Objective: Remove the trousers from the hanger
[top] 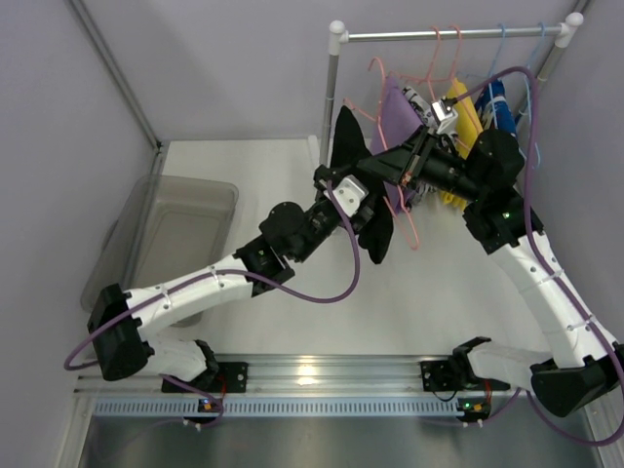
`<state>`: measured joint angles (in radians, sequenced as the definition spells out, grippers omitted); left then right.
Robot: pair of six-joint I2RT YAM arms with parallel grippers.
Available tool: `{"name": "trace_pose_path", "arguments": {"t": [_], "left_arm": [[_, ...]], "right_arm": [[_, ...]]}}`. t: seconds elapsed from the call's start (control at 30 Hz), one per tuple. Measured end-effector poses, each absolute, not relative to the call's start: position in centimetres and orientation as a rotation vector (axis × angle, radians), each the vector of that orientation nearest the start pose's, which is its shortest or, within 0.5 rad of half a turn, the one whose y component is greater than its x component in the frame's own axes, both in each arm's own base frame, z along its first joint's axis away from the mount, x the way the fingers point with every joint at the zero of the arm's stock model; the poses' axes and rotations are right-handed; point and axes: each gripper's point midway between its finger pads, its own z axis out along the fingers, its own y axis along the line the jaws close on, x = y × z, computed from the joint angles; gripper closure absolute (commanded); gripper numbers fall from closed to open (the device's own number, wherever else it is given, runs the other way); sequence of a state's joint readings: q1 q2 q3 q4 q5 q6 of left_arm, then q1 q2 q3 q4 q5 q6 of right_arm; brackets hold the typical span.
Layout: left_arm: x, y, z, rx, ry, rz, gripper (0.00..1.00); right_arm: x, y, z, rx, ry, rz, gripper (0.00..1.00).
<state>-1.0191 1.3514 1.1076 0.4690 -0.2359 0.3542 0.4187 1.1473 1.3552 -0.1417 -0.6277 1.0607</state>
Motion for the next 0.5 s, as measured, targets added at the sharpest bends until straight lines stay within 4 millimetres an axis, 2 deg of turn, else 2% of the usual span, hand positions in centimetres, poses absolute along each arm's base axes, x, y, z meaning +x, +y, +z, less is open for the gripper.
{"name": "trace_pose_path", "arguments": {"t": [0.07, 0.2, 0.27, 0.4, 0.5], "left_arm": [[28.9, -36.1, 38.4, 0.700, 1.174, -0.383, 0.25], [29.1, -35.9, 38.5, 0.698, 1.171, -0.368, 0.37], [29.3, -36.0, 38.5, 0.699, 1.173, -0.361, 0.39], [30.0, -36.1, 38.4, 0.695, 1.179, -0.350, 0.39], [30.3, -36.2, 38.2, 0.696, 1.184, -0.345, 0.33]], "right_arm": [[25.2, 25.7, 45.6, -0.024, 1.764, 1.600, 1.00], [25.1, 25.7, 45.9, -0.032, 1.751, 1.605, 1.00], [25.0, 25.7, 46.2, -0.038, 1.740, 1.612, 1.00], [24.8, 25.7, 46.6, -0.054, 1.720, 1.621, 1.00], [24.4, 25.7, 46.9, -0.064, 1.713, 1.633, 1.00]]}}
